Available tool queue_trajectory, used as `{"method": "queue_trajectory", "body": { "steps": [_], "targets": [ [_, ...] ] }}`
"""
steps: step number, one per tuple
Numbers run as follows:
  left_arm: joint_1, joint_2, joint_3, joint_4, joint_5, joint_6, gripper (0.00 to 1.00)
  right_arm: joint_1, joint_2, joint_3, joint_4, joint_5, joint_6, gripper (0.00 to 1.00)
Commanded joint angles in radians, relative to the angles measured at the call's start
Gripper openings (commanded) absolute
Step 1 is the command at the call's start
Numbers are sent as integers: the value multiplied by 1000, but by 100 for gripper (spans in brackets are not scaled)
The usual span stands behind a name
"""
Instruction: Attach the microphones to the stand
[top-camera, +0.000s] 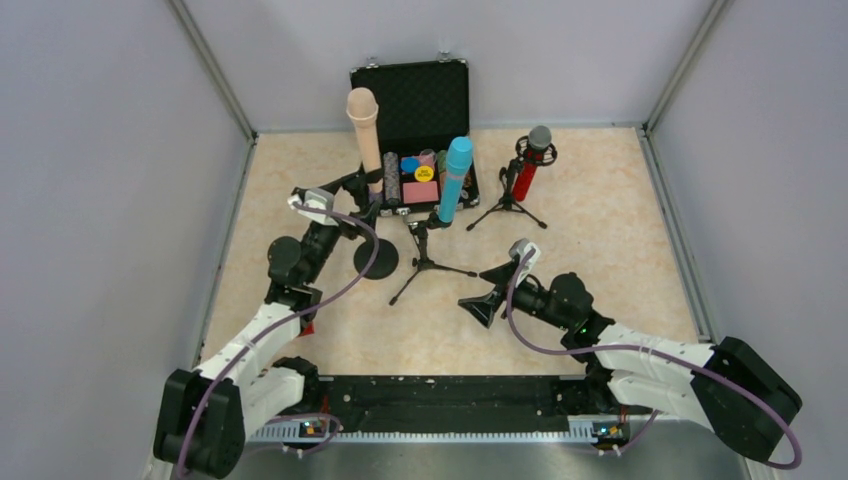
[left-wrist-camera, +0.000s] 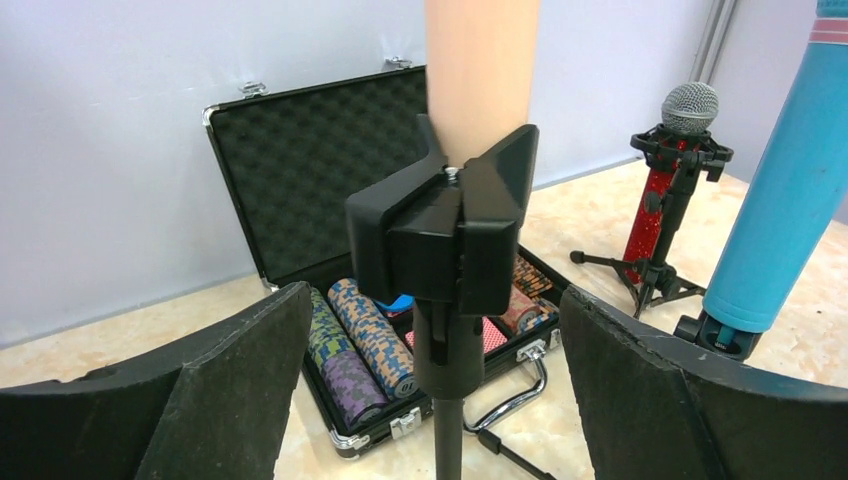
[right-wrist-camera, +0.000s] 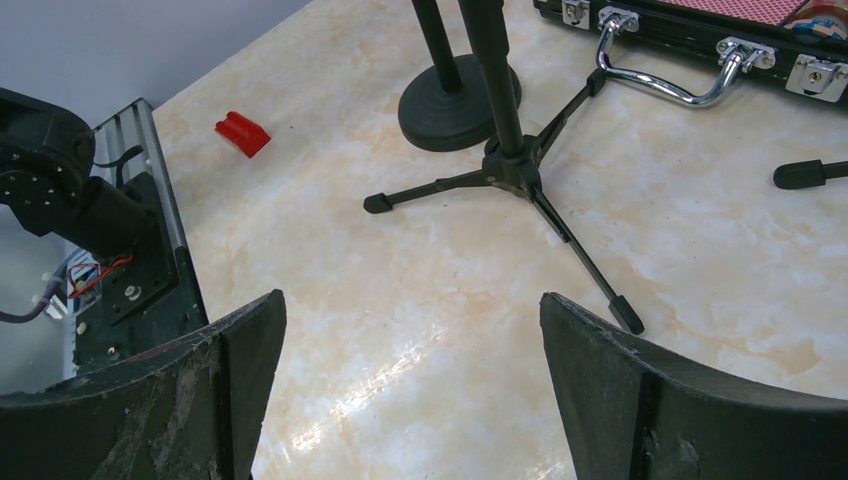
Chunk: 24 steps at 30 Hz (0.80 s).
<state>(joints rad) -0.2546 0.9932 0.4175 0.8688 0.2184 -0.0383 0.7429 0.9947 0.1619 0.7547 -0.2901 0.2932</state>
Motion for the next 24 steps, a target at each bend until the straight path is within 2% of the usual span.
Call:
{"method": "queue_trajectory", "body": {
  "steps": [1, 14, 24],
  "targets": [
    [6, -32, -9, 48, -21, -8, 99, -10, -9, 7, 36, -6, 10, 95],
    [8, -78, -12, -55, -8, -134, 99, -11, 17, 37, 21, -27, 11, 95],
    [8, -134, -23, -237, 90, -224, 99, -55, 95, 100, 7, -189, 39, 96]
  ]
}}
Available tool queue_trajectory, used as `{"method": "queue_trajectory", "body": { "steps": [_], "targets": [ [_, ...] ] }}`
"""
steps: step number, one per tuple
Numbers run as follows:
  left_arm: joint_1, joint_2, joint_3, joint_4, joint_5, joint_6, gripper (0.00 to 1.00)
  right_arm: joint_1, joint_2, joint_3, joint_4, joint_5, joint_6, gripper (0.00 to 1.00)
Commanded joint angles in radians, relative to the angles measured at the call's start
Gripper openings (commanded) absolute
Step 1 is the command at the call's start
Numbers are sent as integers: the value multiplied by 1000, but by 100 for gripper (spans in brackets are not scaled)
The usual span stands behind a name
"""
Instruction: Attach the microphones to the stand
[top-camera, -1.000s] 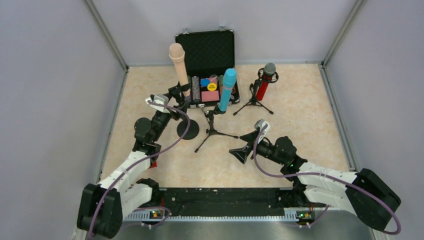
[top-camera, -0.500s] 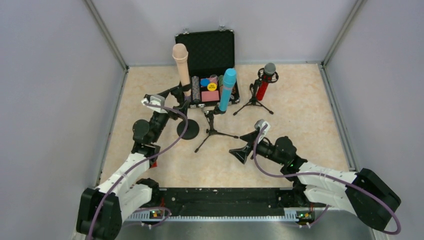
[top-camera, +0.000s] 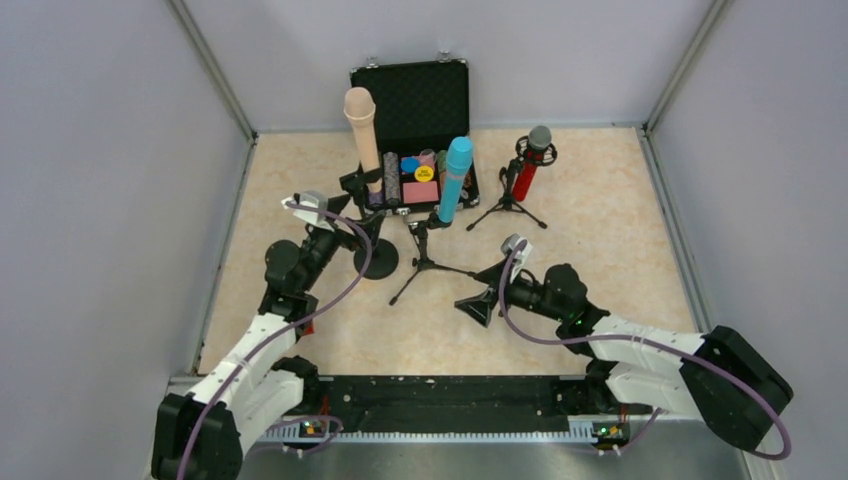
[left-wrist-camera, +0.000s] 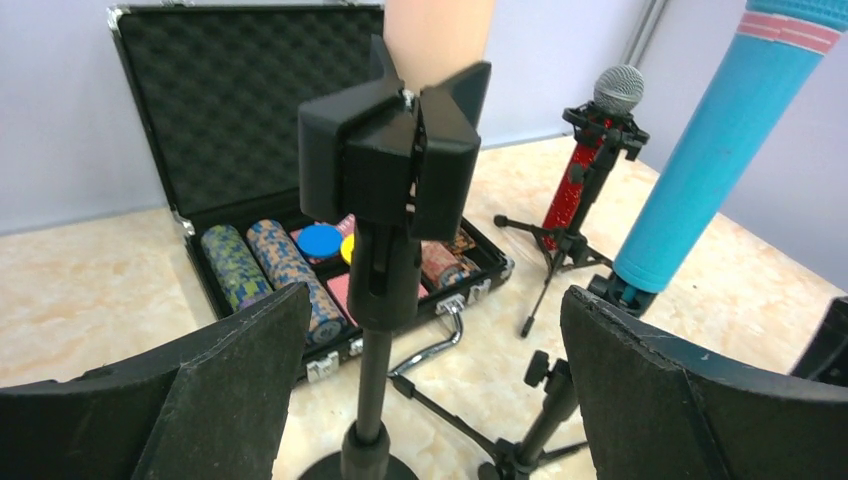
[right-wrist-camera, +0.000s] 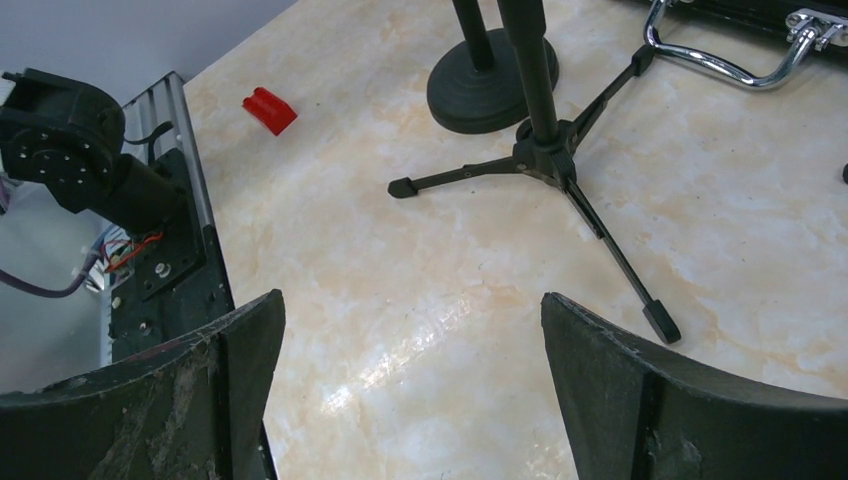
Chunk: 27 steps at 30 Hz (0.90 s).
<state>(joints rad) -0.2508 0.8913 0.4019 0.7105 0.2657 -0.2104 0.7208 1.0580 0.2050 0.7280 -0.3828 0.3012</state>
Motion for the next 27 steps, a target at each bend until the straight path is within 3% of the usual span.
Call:
{"method": "queue_trajectory", "body": {
  "steps": [1, 9, 15, 21, 27],
  "targets": [
    [4, -42, -2, -119, 29, -61, 99, -51, 40, 58, 46, -125, 44, 96],
    [4, -111, -41, -245, -7, -76, 99, -210, 112, 33, 254, -300, 236, 96],
    [4, -165, -60, -345, -107, -75, 99, -364, 107, -17, 279, -312, 339, 96],
    [11, -212, -78, -423, -287, -74, 99, -522, 19, -38, 87, -233, 323, 96],
    [29, -181, -65, -490, -499, -23, 99, -571, -142, 12, -217, -79, 195, 99]
  ]
}}
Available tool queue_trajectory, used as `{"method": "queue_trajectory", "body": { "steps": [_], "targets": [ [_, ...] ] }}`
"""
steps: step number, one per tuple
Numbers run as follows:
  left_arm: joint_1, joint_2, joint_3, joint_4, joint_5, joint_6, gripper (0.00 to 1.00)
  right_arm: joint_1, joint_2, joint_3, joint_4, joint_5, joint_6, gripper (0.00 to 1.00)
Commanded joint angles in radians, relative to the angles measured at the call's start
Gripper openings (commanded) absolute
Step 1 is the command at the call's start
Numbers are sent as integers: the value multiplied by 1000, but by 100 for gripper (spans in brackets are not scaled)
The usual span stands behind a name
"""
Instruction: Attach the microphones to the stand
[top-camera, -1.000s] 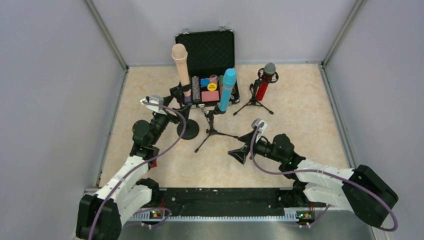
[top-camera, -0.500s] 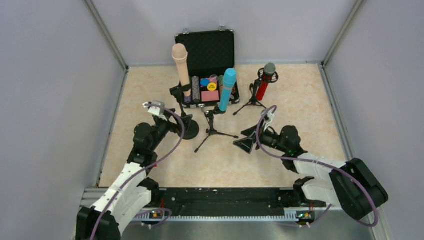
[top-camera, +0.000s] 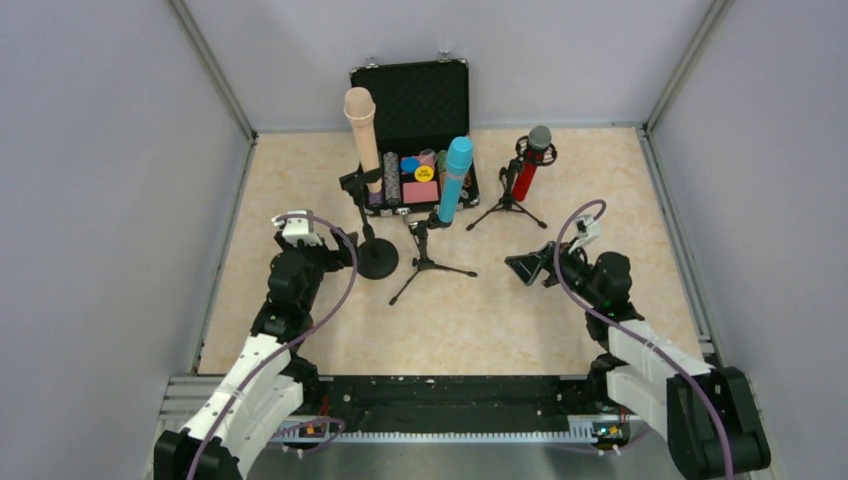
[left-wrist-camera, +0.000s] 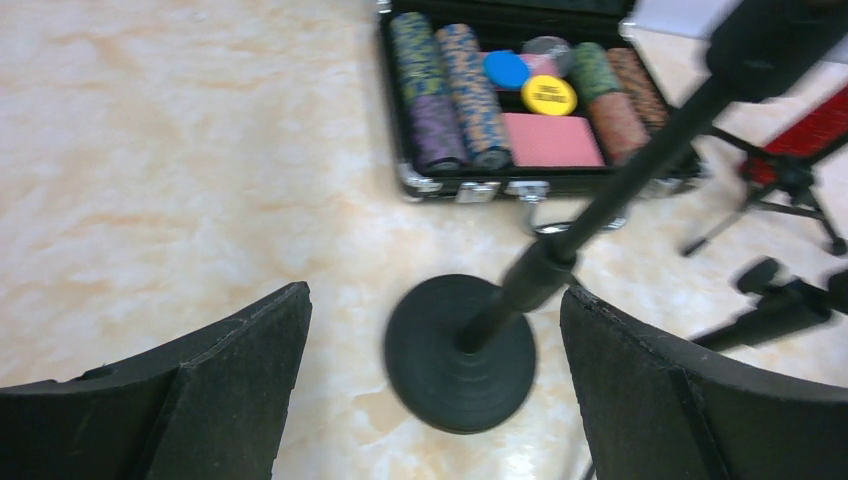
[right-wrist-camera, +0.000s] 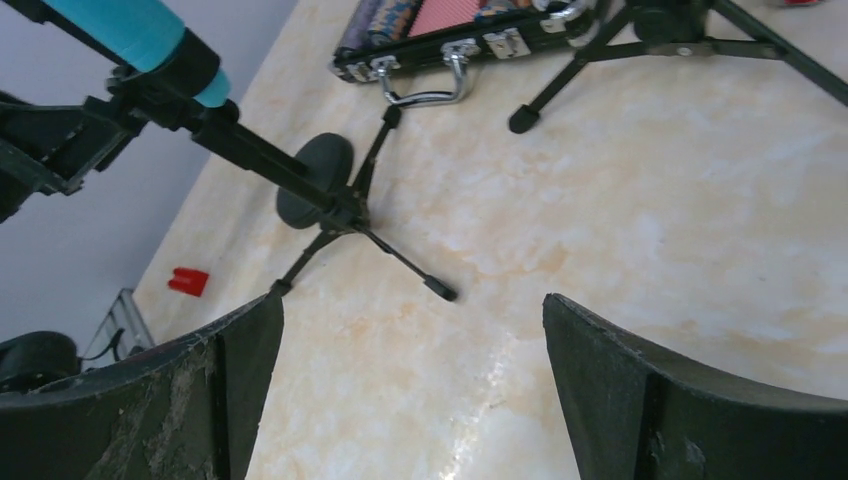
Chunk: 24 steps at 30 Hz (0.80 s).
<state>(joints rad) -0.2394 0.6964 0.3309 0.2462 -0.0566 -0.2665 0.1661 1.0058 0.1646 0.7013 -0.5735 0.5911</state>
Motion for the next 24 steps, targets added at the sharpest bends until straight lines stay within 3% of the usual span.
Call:
{"method": "queue_trajectory", "body": {
  "steps": [1, 7, 16, 19, 24],
  "targets": [
    [25, 27, 6, -15, -193, 38, 99, -17, -119, 63, -234, 139, -117, 99],
    [115, 152, 24, 72, -179, 30, 99, -27, -157, 84, -333, 193, -180, 99],
    [284, 296, -36, 335, -92, 6, 99, -127, -127, 90, -325, 173, -197, 99],
    [301, 336, -76, 421, -102, 34, 99, -161, -157, 105, -363, 225, -236, 99],
    [303, 445, -181, 731, -101, 129, 99, -162, -244, 123, -455, 439, -367, 99]
  ]
}}
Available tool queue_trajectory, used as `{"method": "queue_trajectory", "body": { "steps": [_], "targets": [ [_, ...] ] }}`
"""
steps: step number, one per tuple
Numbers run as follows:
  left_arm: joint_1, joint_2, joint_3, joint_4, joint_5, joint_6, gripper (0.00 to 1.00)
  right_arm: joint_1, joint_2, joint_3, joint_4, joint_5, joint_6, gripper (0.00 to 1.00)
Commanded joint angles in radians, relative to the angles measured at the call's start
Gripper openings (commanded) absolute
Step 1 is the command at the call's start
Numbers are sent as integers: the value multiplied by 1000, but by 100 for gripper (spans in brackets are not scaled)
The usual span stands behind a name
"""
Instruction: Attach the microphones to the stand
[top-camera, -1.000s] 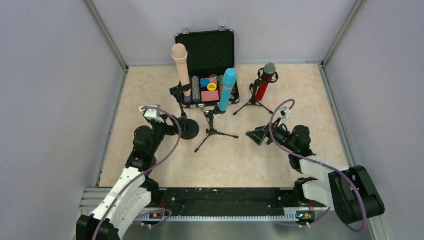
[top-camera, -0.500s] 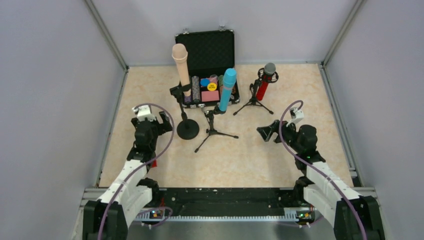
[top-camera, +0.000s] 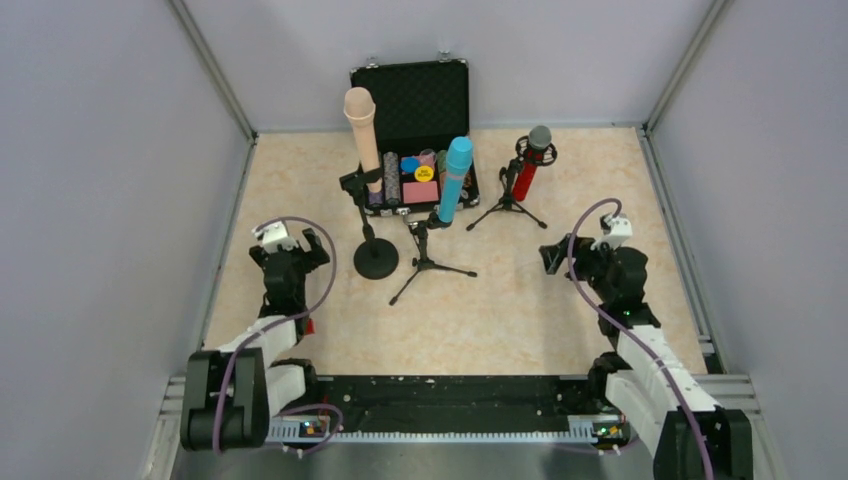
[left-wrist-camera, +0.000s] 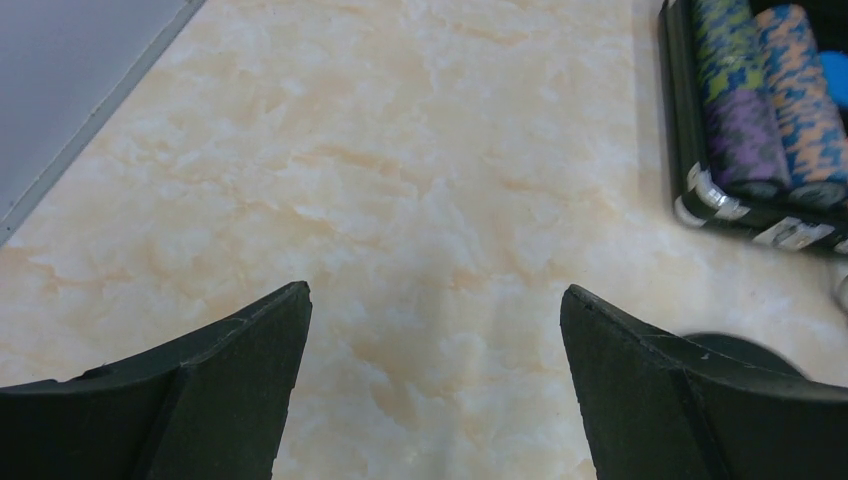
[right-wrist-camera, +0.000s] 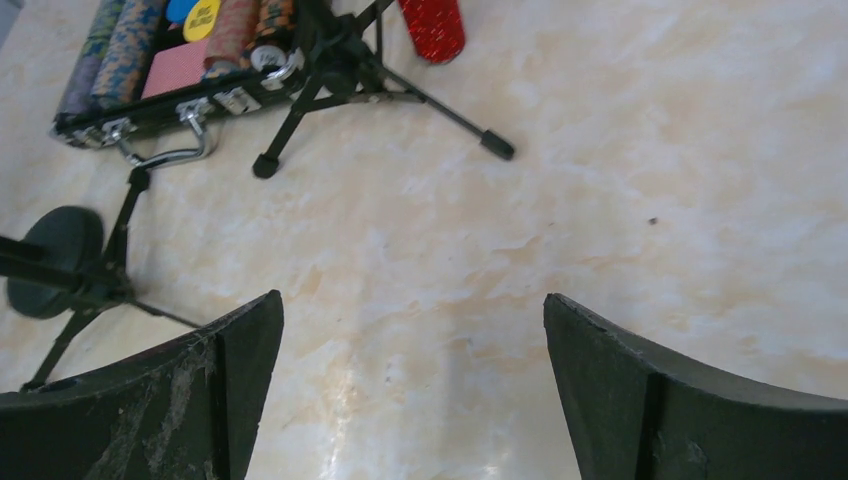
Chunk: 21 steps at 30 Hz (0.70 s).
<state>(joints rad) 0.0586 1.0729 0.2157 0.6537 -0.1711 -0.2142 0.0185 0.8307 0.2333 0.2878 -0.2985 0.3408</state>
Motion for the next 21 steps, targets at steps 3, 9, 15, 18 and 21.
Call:
{"method": "queue_trajectory", "body": {
  "steps": [3, 9, 15, 18, 21],
  "targets": [
    [5, 94, -63, 362, 70, 108, 99, -14, -115, -24, 66, 225, -157, 99],
    [5, 265, -73, 550, 64, 141, 99, -14, -113, -221, 382, 352, -193, 99],
    [4, 379, -36, 607, 156, 187, 99, -14, 71, -239, 651, 448, -229, 99],
    [3, 337, 37, 410, 241, 206, 96, -14, 193, -249, 820, 476, -245, 99],
    [3, 369, 35, 471, 272, 248, 98, -14, 315, -207, 909, 466, -260, 99]
  ]
}}
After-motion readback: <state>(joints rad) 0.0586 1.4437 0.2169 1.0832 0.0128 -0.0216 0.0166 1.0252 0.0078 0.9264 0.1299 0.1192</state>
